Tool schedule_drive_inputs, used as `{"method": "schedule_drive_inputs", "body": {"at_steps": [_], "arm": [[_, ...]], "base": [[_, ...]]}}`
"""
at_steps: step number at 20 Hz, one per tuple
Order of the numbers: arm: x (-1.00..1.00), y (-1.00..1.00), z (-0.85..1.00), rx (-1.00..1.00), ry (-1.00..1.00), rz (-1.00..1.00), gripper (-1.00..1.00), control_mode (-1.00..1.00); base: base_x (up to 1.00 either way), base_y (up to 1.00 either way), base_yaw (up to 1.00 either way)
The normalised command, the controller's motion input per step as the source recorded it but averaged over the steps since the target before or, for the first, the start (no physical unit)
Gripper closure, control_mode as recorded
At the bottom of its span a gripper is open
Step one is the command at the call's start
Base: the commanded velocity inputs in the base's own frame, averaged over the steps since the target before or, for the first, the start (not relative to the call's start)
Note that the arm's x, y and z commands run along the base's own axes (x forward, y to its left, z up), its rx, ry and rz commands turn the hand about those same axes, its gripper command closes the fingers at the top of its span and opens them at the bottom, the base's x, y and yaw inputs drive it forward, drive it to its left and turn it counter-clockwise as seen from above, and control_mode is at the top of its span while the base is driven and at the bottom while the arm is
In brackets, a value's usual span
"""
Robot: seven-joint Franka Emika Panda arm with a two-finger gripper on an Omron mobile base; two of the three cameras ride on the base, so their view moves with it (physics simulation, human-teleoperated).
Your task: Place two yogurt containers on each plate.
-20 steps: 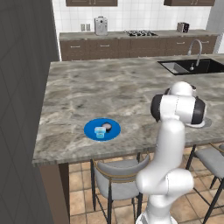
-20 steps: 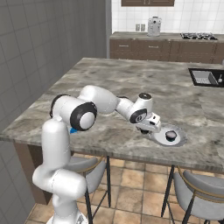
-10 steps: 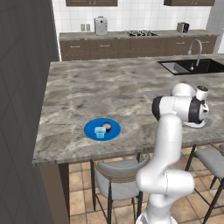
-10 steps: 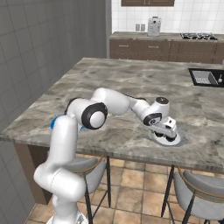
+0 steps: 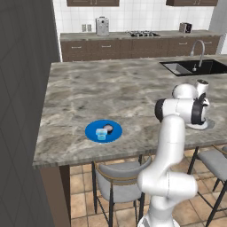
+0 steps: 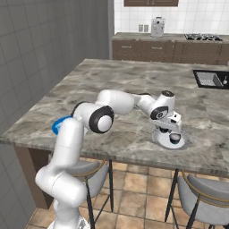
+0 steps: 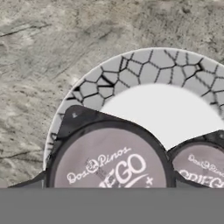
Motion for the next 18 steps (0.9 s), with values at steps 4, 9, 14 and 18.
{"method": "schedule_drive_inputs", "body": {"at_steps": [4, 9, 14, 18], "arm": [[-0.26, 0.00, 0.64, 0.02, 0.02, 0.00, -1.00, -1.00], [-0.68, 0.02, 0.75, 0.00, -0.07, 0.00, -1.00, -1.00], [-1.00, 0.55, 0.19, -0.05, -0.21, 0.11, -1.00, -1.00], [-1.00, 1.00, -0.75, -0.17, -0.01, 0.18, -1.00, -1.00]], "base": [[0.00, 0.00, 0.00], [0.00, 0.00, 0.00], [0.00, 0.00, 0.00], [0.00, 0.00, 0.00]]}}
